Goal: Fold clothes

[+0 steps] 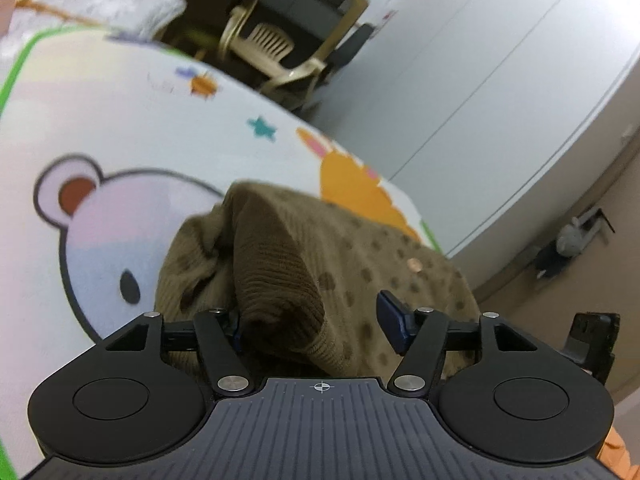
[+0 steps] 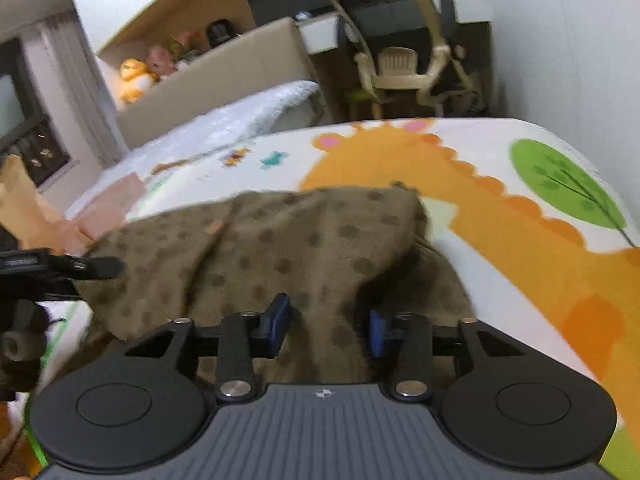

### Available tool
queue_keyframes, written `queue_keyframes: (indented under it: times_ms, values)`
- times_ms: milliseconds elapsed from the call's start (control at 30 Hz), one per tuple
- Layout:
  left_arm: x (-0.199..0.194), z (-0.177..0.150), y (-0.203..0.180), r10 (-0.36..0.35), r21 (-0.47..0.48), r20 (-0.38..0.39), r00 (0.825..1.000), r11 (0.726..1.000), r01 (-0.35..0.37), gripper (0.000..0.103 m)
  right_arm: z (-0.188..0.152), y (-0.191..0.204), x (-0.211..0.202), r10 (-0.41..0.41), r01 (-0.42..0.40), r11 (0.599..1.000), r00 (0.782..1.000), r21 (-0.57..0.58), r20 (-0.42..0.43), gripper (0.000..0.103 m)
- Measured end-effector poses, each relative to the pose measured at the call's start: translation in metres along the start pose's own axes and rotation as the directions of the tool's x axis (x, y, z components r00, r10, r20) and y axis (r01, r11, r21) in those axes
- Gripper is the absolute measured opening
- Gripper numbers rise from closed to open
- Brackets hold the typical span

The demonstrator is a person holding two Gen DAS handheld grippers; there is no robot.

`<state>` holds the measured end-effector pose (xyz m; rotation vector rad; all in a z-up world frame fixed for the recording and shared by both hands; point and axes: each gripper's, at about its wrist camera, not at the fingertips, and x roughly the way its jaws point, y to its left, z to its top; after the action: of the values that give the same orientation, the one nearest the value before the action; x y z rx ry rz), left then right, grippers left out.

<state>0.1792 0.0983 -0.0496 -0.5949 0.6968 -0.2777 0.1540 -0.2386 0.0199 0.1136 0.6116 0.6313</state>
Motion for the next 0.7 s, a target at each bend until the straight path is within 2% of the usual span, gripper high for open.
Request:
queue_keyframes:
  times_ms: [33,67,100,133,167,200,233,367,500,567,700]
  values:
    - [0.004,0.001,0.002,0.002,-0.008,-0.003,1.0,1.0,-0.002,0.066,0.001,0.001,-0.002,0.002,-0.002,1.0,1.0,0.0,0.005,0.037]
    - [0.007,0.003,0.002,0.008,-0.012,0.001,1.0,1.0,-0.008,0.063,0.001,0.001,-0.003,0.005,-0.005,1.0,1.0,-0.001,0.01,0.022]
    - [0.009,0.005,0.002,0.023,-0.011,0.008,1.0,1.0,-0.023,0.051,0.002,0.002,-0.005,0.007,-0.007,1.0,1.0,-0.001,0.015,0.013]
    - [0.011,0.007,0.002,0.047,-0.008,0.011,0.999,0.999,-0.047,0.042,0.002,0.002,-0.007,0.009,-0.009,1.0,1.0,-0.002,0.02,0.012]
    - [0.011,0.009,0.0,0.071,-0.005,0.012,0.997,0.997,-0.071,0.026,0.003,0.003,-0.009,0.012,-0.012,1.0,1.0,-0.002,0.024,0.01]
    - [0.008,0.01,-0.003,0.077,-0.001,0.016,0.997,0.997,-0.077,0.018,0.004,0.004,-0.01,0.014,-0.014,1.0,0.999,-0.003,0.029,0.01]
    - [0.0,0.011,-0.008,0.07,0.012,0.028,0.997,0.997,-0.07,0.016,0.004,0.004,-0.012,0.016,-0.016,1.0,0.999,-0.003,0.034,0.009]
    - [-0.047,0.006,-0.041,0.011,0.1,0.088,0.996,0.995,-0.02,0.015,-0.005,0.015,-0.048,0.037,-0.035,0.999,0.998,-0.034,0.051,0.009]
    - [-0.084,-0.025,-0.058,-0.03,0.156,0.08,0.996,0.988,0.017,0.015,-0.032,0.021,-0.075,0.042,-0.041,0.998,0.999,-0.047,0.013,0.01]
    - [-0.086,-0.047,-0.055,-0.018,0.164,0.034,0.999,0.986,0.013,0.017,-0.054,0.016,-0.068,0.017,-0.019,0.999,0.999,-0.028,-0.043,0.01]
    - [-0.071,-0.082,-0.038,0.023,0.13,-0.066,0.998,0.991,-0.014,0.026,-0.07,0.005,-0.043,-0.019,0.02,1.0,0.995,0.009,-0.097,0.011]
